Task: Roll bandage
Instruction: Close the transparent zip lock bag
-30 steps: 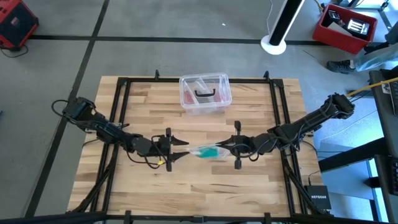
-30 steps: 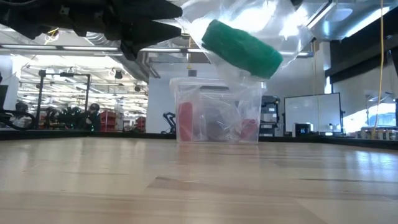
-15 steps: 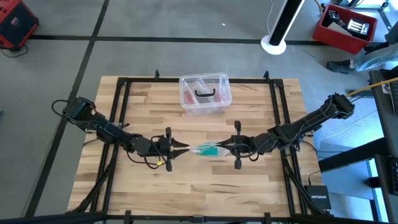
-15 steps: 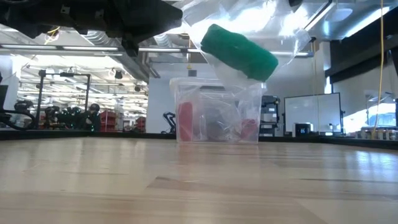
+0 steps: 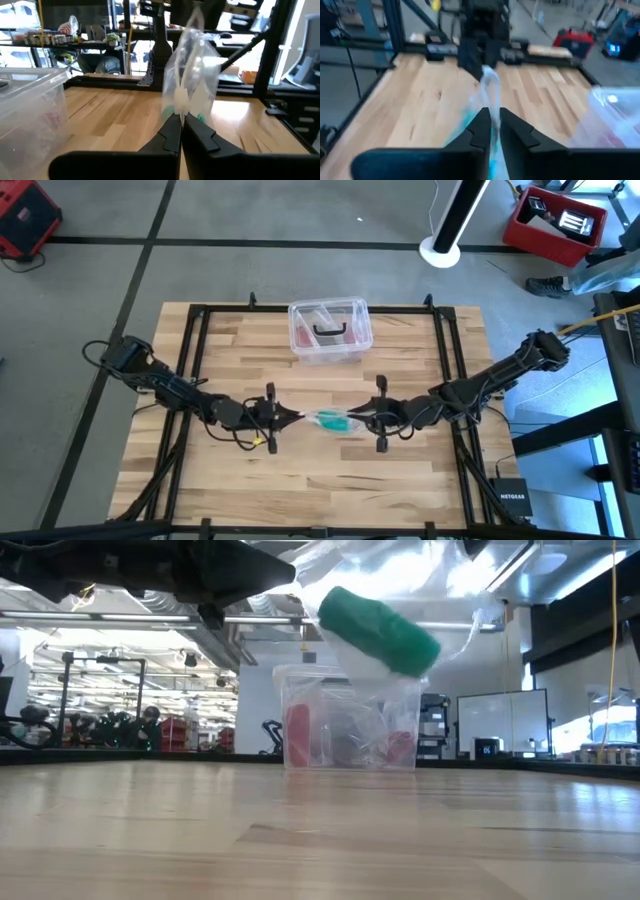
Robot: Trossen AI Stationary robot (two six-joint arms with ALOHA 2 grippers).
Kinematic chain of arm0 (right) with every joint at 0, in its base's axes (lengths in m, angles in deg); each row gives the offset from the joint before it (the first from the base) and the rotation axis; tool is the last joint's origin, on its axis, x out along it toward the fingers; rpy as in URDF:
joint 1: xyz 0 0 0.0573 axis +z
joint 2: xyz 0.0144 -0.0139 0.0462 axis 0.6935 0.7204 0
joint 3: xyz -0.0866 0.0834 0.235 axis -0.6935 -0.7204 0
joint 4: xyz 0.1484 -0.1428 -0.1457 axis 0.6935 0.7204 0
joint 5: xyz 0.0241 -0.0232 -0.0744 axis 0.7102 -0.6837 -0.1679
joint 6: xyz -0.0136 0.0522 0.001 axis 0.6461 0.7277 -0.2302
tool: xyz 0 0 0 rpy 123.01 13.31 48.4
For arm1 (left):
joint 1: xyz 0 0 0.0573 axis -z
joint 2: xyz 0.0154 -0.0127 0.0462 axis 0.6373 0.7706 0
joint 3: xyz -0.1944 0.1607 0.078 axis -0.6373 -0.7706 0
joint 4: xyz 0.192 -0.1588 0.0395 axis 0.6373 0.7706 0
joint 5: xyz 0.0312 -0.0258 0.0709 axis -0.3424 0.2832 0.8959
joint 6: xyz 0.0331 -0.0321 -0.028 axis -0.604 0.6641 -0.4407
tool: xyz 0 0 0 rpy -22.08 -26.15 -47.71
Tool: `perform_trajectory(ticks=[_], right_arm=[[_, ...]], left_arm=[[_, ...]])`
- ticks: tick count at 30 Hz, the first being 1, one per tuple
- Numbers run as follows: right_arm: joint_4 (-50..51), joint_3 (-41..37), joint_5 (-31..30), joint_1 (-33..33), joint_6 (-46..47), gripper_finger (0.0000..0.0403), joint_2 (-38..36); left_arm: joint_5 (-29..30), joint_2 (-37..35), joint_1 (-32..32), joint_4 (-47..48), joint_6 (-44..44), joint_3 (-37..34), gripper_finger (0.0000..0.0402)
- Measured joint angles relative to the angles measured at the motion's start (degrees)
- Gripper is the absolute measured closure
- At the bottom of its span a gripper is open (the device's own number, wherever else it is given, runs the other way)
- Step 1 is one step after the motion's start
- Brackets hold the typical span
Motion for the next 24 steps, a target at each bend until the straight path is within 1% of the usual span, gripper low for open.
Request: perform_trajectory(ticks=[2, 5, 7, 9, 11, 15, 17, 18, 21, 24], right_arm=[[6.73, 2.78, -0.64, 0.00, 1.86, 0.0347, -0.34], [17.24, 8.74, -2.00, 0.00, 3.45, 0.0314, -0.41], [20.07, 11.58, -1.90, -0.11, 3.95, 0.0293, 0.01], [17.65, 12.42, -1.48, -1.26, 3.74, 0.0277, 0.81], [13.41, 12.44, 0.85, -3.61, 3.47, 0.0266, 2.97], [2.90, 12.40, 10.73, -9.28, 0.18, 0.0259, 11.65], [-3.82, 12.48, 15.75, -11.35, -2.34, 0.0258, 16.30], [-5.44, 13.18, 17.89, -12.26, -2.80, 0.0258, 18.61], [-5.73, 16.77, 22.58, -14.34, -3.74, 0.0258, 24.52], [-5.86, 20.65, 25.28, -15.47, -4.06, 0.0258, 29.08]], left_arm=[[0.67, -1.11, 0.82, 2.41, -0.18, 0.00, 0.0401], [3.03, -4.41, 2.38, 9.61, 0.59, 0.02, 0.0401], [4.30, -6.79, 3.03, 14.38, 1.72, 0.02, 0.0401], [4.52, -8.31, 3.30, 16.66, 2.42, 0.02, 0.0401], [4.50, -8.78, 3.17, 17.15, 1.99, 0.02, 0.0401], [4.22, -8.78, 2.46, 18.38, 2.19, 0.02, 0.0401], [4.20, -8.74, 2.42, 19.72, 2.83, 0.02, 0.0401], [4.14, -8.71, 2.42, 20.05, 3.20, 0.02, 0.0402], [4.02, -8.72, 2.44, 20.37, 3.45, 0.02, 0.0402], [4.02, -8.72, 2.42, 20.50, 3.59, 0.02, 0.0401]])
